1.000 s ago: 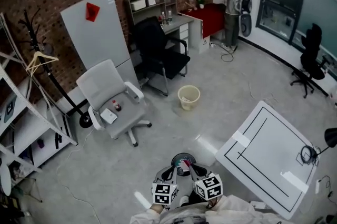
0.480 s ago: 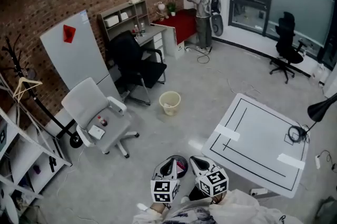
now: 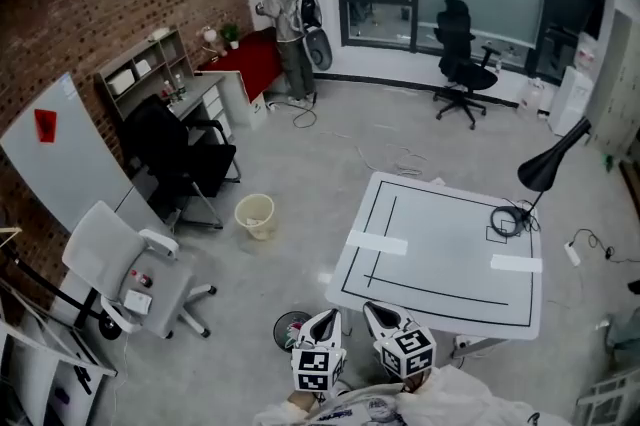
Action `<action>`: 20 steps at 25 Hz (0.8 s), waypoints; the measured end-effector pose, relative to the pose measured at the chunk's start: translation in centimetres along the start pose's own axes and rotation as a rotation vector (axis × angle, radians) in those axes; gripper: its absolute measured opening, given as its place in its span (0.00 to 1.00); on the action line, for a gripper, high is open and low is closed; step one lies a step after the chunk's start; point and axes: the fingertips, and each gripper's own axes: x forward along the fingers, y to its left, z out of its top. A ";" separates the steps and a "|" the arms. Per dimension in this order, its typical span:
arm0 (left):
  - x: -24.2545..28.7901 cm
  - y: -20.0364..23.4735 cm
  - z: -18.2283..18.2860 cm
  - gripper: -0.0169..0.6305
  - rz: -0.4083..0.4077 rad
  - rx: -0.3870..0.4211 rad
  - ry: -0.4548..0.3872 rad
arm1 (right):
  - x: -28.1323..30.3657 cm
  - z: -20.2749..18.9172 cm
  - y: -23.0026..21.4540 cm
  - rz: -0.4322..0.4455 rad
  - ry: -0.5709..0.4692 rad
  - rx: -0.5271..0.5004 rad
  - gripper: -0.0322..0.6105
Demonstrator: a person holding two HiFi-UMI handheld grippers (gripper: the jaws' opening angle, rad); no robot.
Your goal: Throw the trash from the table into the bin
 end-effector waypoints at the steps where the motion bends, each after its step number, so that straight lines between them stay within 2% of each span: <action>1: 0.8 -0.8 0.5 0.04 -0.020 0.010 -0.001 | -0.4 0.3 -1.0 -0.017 -0.008 0.005 0.08; 8: 7.1 -7.5 2.9 0.04 -0.112 0.030 -0.013 | -4.6 1.4 -9.4 -0.106 -0.051 0.037 0.08; 20: 17.2 -21.3 6.0 0.04 -0.271 0.119 -0.023 | -13.2 2.8 -24.5 -0.274 -0.126 0.062 0.08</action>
